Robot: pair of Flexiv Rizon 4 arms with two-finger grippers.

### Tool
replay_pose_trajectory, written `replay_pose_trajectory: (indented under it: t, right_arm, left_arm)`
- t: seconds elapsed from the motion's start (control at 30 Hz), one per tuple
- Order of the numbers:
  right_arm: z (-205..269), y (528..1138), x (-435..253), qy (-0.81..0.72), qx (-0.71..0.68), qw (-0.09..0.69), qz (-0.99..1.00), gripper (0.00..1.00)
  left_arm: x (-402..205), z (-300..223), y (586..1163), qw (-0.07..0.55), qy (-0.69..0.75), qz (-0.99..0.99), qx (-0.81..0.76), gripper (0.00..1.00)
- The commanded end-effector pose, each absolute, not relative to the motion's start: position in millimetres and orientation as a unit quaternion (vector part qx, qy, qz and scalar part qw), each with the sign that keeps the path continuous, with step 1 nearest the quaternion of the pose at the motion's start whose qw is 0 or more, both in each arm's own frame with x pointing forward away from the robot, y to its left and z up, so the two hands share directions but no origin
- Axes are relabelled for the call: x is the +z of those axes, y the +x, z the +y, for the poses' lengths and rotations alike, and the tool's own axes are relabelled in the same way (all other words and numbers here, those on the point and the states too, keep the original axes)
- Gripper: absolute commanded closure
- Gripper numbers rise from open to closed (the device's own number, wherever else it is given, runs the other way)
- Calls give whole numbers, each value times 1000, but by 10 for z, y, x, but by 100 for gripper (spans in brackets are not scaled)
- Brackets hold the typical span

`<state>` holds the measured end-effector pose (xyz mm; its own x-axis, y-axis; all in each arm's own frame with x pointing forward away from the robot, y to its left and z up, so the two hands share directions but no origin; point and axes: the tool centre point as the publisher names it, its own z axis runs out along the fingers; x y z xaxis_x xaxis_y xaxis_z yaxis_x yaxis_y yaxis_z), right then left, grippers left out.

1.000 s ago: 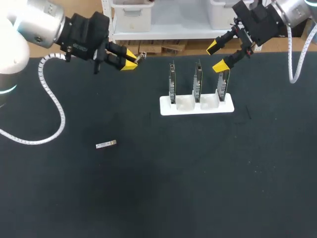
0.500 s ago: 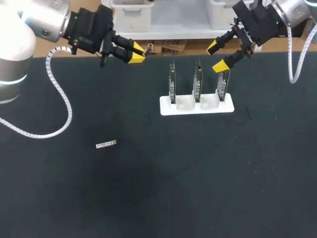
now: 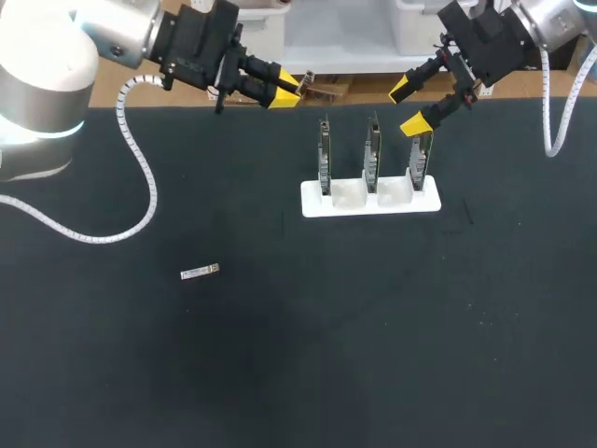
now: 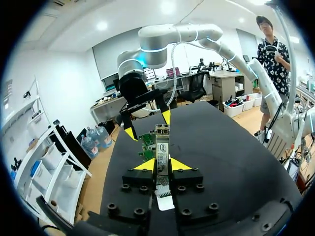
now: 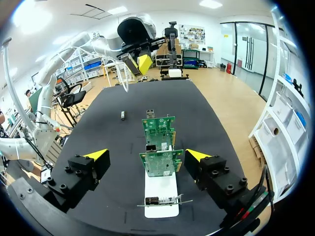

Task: Pick up the optical module with the left hand, and insert it into the network port with the right hand.

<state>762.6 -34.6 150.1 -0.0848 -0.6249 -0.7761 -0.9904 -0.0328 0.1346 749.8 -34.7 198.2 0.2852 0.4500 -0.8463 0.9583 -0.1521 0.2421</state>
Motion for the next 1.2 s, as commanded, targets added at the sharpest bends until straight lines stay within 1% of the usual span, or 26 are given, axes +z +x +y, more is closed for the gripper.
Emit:
replay_pose_trajectory:
  t: [0.03,0.47,0.5,0.73,0.97,1.2]
  right_arm:
    - [-346,7616,1502,-625,353,259,646,0]
    - [-346,7616,1502,-625,353,259,646,0]
    - [-346,7616,1502,-625,353,259,646,0]
    - [-346,7616,1502,-625,353,259,646,0]
    - [-346,7616,1502,-625,353,259,646,0]
    - [-346,7616,1502,-625,353,259,646,0]
  left_arm:
    - [1987,-348,7526,401,694,508,-315,100]
    - [1975,-319,7487,405,686,516,-315,100]
    - [1989,-439,7422,431,673,514,-312,100]
    - [2054,-682,7449,454,670,492,-322,100]
    - [2130,-805,7470,462,666,477,-340,100]
    - [2104,-882,7469,457,656,485,-355,100]
